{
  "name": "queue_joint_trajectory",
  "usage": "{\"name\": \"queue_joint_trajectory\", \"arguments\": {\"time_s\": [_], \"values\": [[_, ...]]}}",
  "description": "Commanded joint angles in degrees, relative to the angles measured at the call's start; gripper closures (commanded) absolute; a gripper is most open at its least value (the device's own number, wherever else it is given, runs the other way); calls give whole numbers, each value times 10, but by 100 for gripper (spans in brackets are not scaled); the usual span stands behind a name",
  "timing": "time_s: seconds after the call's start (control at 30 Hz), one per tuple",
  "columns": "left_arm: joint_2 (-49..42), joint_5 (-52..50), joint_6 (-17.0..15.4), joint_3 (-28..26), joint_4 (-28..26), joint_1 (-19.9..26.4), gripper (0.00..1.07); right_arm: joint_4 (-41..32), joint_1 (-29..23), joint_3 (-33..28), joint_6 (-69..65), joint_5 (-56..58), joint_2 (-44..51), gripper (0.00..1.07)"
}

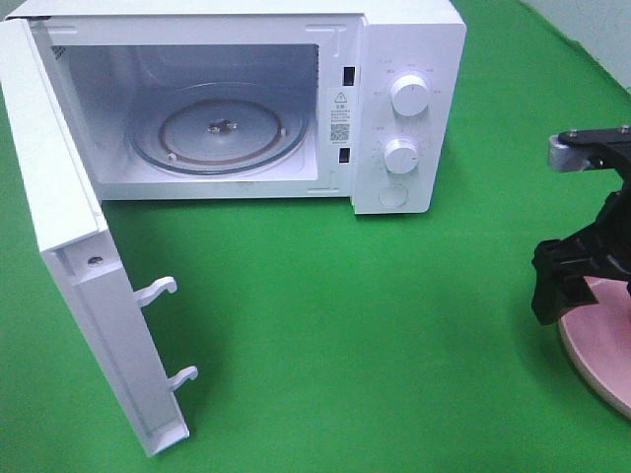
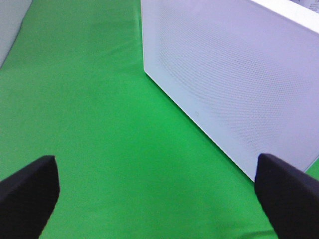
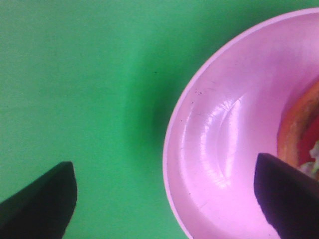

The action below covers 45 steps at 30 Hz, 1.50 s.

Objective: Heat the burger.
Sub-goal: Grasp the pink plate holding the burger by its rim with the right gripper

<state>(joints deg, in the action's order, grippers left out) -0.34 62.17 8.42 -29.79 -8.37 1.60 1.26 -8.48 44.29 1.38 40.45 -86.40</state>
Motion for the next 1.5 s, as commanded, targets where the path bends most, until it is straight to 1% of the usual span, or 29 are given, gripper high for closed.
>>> {"name": "queue_joint_trajectory", "arguments": {"time_s": [0.03,0.1,0.27,0.47,0.73,0.8,0.87,0.97,1.03,1.2,1.23,1.27,1.3,1.33,1.37,1.4,1.43,1.47,1.5], "values": [[-9,-7,-2,2,-1,0,7,3,3,-9,-14,-17,-23,16],[-9,-7,-2,2,-1,0,7,3,3,-10,-22,-34,-54,18],[-9,-7,-2,2,-1,0,7,7,3,-10,-37,-62,-84,20],[-9,-7,-2,2,-1,0,7,38,3,-10,-80,-97,-121,22],[-9,-7,-2,2,-1,0,7,53,3,-10,-100,-112,-136,24],[-9,-7,-2,2,-1,0,7,70,3,-10,-133,-118,-146,26],[-9,-7,-2,2,-1,0,7,78,3,-10,-140,-117,-155,28],[-9,-7,-2,2,-1,0,7,78,3,-10,-141,-117,-161,29],[-9,-7,-2,2,-1,0,7,77,3,-10,-142,-122,-171,32],[-9,-7,-2,2,-1,0,7,77,3,-10,-142,-126,-171,35],[-9,-7,-2,2,-1,0,7,77,3,-10,-142,-126,-171,40],[-9,-7,-2,2,-1,0,7,77,3,-10,-142,-126,-171,40],[-9,-7,-2,2,-1,0,7,78,3,-10,-144,-124,-171,45],[-9,-7,-2,2,-1,0,7,78,3,-10,-146,-124,-171,54],[-9,-7,-2,2,-1,0,7,78,3,-10,-146,-124,-171,54],[-9,-7,-2,2,-1,0,7,78,3,-10,-146,-121,-171,65],[-9,-7,-2,2,-1,0,7,78,3,-10,-146,-121,-171,65],[-9,-7,-2,2,-1,0,7,78,3,-10,-146,-121,-171,76],[-9,-7,-2,2,-1,0,7,78,3,-10,-146,-121,-171,76]]}}
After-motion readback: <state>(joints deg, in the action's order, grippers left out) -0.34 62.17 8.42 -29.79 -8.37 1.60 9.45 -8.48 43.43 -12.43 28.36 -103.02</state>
